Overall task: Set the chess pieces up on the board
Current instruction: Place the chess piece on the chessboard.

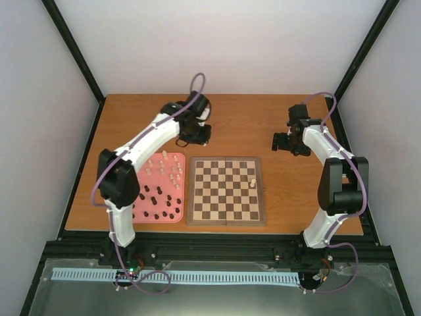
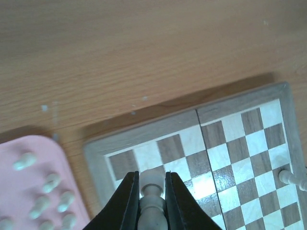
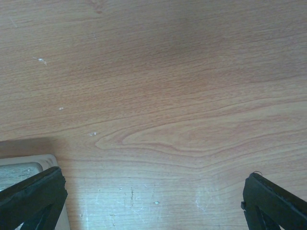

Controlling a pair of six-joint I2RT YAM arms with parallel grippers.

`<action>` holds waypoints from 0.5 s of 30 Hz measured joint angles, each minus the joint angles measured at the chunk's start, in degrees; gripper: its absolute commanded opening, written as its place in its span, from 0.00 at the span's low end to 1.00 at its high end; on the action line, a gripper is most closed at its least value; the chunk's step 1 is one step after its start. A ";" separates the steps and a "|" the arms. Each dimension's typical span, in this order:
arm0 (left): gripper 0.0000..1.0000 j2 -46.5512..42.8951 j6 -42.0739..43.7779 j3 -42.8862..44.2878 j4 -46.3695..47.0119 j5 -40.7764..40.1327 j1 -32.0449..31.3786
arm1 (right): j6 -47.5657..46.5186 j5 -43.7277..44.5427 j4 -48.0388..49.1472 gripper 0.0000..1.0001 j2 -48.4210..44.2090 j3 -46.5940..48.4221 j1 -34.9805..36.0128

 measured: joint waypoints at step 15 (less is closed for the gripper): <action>0.01 20.68 1.03 17.51 -2.08 4.33 -19.45 | 0.00 1.31 0.09 1.00 0.00 -1.29 0.00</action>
